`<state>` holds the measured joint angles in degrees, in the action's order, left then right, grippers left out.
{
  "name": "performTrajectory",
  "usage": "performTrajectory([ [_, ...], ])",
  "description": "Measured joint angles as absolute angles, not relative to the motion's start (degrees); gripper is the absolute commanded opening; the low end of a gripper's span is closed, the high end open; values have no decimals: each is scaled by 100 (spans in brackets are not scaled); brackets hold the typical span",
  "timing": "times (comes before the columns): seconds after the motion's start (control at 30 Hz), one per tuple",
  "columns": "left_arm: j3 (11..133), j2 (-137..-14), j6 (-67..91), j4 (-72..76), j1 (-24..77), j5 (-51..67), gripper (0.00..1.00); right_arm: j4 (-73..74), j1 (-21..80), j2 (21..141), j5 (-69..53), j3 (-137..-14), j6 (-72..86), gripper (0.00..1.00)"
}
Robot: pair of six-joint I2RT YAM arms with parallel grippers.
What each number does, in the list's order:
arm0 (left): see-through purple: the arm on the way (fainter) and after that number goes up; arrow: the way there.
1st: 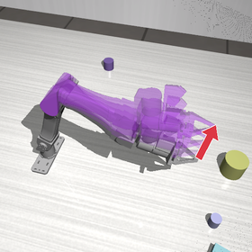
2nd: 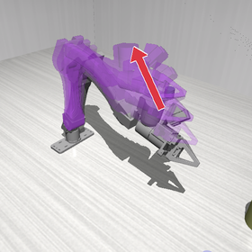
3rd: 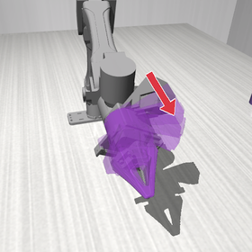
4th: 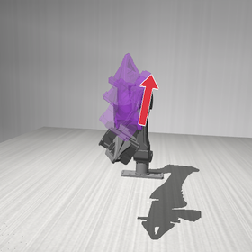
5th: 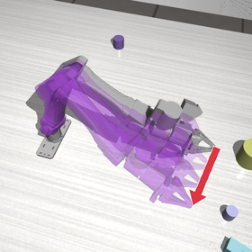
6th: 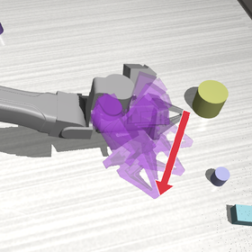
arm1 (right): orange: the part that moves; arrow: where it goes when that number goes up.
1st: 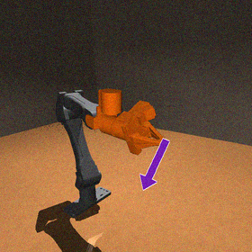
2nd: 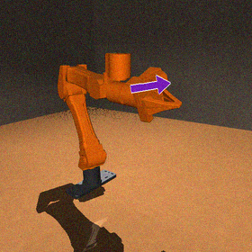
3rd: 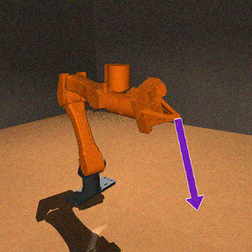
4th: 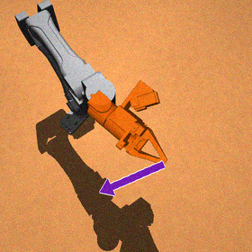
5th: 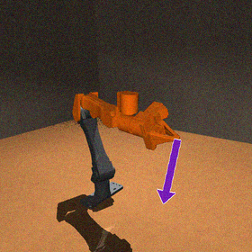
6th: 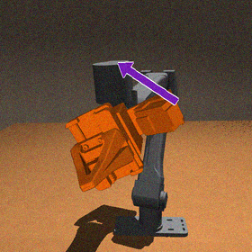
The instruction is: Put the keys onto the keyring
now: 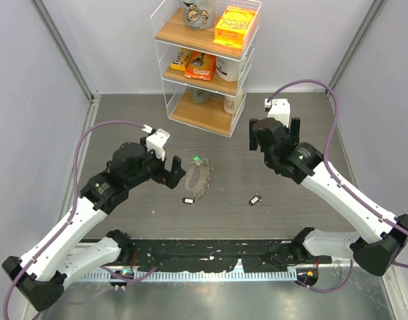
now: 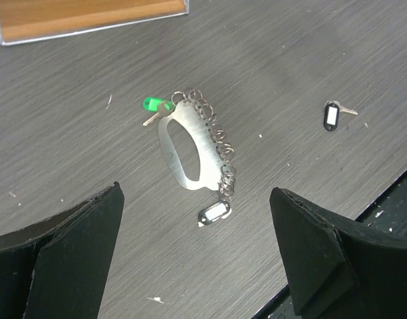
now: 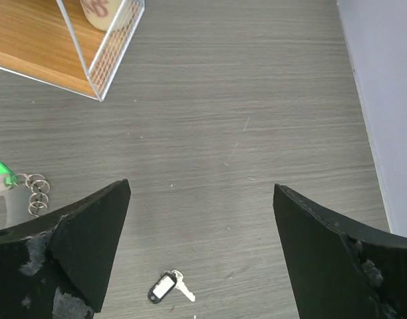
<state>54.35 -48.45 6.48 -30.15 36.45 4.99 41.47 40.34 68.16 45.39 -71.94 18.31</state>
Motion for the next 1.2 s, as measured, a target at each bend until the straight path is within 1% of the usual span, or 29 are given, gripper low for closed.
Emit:
performTrajectory([
  [0.1,5435,-4982,755,-3017,3675,207,100,4021,4038,6733,4484,-7159,1763,95],
  [0.23,5428,-4987,919,-2930,3675,-62,99,3710,4038,6427,4073,-6993,1507,95],
  [0.33,5354,-4989,1068,-2886,3675,-145,99,3468,4038,6132,3487,-6611,1356,96],
  [0.43,5124,-4991,1251,-2801,3675,-204,100,3271,4053,5900,2620,-6180,1280,100],
  [0.57,4792,-5013,1492,-2801,3675,-327,100,3072,4331,5972,1892,-5798,1306,100],
  [0.6,4742,-5013,1535,-2808,3675,-364,100,2982,4464,6014,1776,-5680,1332,97],
  [0.77,4576,-4904,1772,-2808,3675,-541,99,2574,4875,6189,1350,-5006,1535,90],
  [0.87,4491,-4777,1850,-2812,3675,-609,98,2443,4895,6460,1291,-4893,1614,87],
  [0.9,4469,-4746,1879,-2812,3675,-622,97,2401,4895,6589,1299,-4928,1627,84],
  [0.97,4414,-4685,1931,-2812,3675,-642,97,2370,4895,6934,1369,-5140,1634,78],
  [1.0,4379,-4657,1949,-2812,3675,-642,97,2359,4895,7155,1452,-5304,1640,77],
  [1.07,4316,-4593,1979,-2814,3675,-639,97,2292,4895,7717,1612,-5782,1623,73],
  [1.1,4278,-4556,2005,-2814,3675,-642,97,2239,4895,7940,1662,-5975,1594,69],
  [1.2,4160,-4392,2064,-2823,3675,-637,97,2080,4858,8584,1726,-6512,1457,65],
])
